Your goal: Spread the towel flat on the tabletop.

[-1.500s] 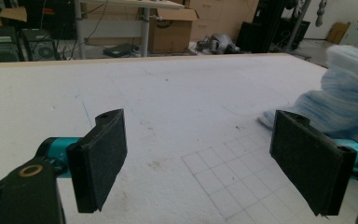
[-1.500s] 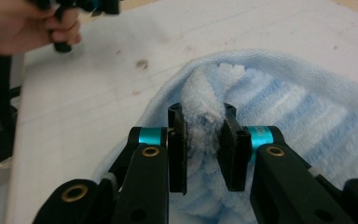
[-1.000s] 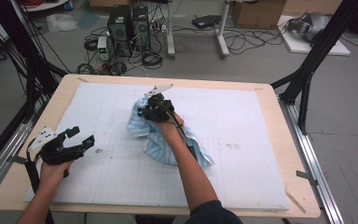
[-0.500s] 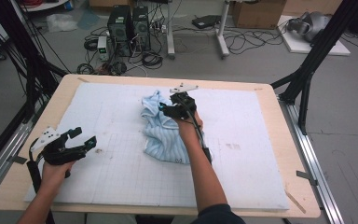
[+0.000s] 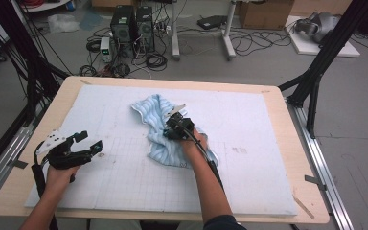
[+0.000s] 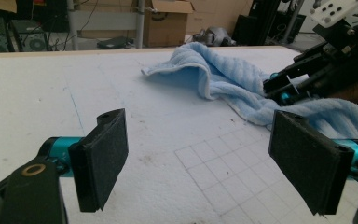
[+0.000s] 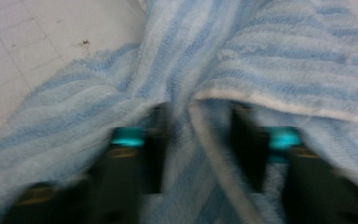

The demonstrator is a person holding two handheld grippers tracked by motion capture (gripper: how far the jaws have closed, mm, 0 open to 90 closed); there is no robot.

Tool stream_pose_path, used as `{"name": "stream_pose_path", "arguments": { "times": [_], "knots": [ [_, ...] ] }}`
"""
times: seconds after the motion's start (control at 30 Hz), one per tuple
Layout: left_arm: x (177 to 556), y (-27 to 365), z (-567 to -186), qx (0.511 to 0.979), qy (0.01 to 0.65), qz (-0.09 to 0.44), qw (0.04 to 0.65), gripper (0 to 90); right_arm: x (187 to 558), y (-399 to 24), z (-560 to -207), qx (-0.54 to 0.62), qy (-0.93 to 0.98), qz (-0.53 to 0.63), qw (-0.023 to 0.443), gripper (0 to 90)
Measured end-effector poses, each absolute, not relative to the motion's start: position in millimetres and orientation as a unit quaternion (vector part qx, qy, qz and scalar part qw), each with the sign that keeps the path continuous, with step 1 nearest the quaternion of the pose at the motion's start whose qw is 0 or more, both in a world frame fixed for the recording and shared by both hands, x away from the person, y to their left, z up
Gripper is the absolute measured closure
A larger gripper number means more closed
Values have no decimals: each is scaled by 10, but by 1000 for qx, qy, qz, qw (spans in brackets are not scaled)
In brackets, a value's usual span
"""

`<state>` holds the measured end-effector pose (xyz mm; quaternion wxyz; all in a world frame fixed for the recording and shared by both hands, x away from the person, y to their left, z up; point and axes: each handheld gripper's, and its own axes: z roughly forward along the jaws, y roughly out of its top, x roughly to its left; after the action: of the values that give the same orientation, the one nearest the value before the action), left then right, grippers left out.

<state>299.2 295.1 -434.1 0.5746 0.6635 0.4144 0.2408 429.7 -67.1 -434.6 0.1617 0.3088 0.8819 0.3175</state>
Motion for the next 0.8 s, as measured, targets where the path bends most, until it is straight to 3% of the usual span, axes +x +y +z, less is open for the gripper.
{"name": "stream_pose_path", "arguments": {
  "times": [0.03, 0.1, 0.43, 0.63, 0.7, 0.8],
  "knots": [
    [2991, 2952, -4342, 663, 414, 241, 575, 203, 4309, -681, -4326, 307, 884, 310, 170, 829],
    [2993, 2960, -4346, 663, 415, 240, 574, 203, 4346, -737, -4276, 317, 878, 313, 177, 846],
    [2992, 2954, -4349, 665, 415, 240, 573, 206, 4486, -1210, -4160, 408, 816, 362, 193, 839],
    [2993, 2941, -4360, 667, 415, 239, 571, 206, 4537, -1355, -4165, 449, 790, 331, 252, 837],
    [2992, 2940, -4359, 667, 414, 239, 571, 207, 4544, -1457, -4144, 473, 770, 307, 298, 826],
    [2993, 2938, -4365, 670, 414, 238, 568, 208, 4551, -1527, -4148, 490, 761, 304, 297, 760]
  ]
}}
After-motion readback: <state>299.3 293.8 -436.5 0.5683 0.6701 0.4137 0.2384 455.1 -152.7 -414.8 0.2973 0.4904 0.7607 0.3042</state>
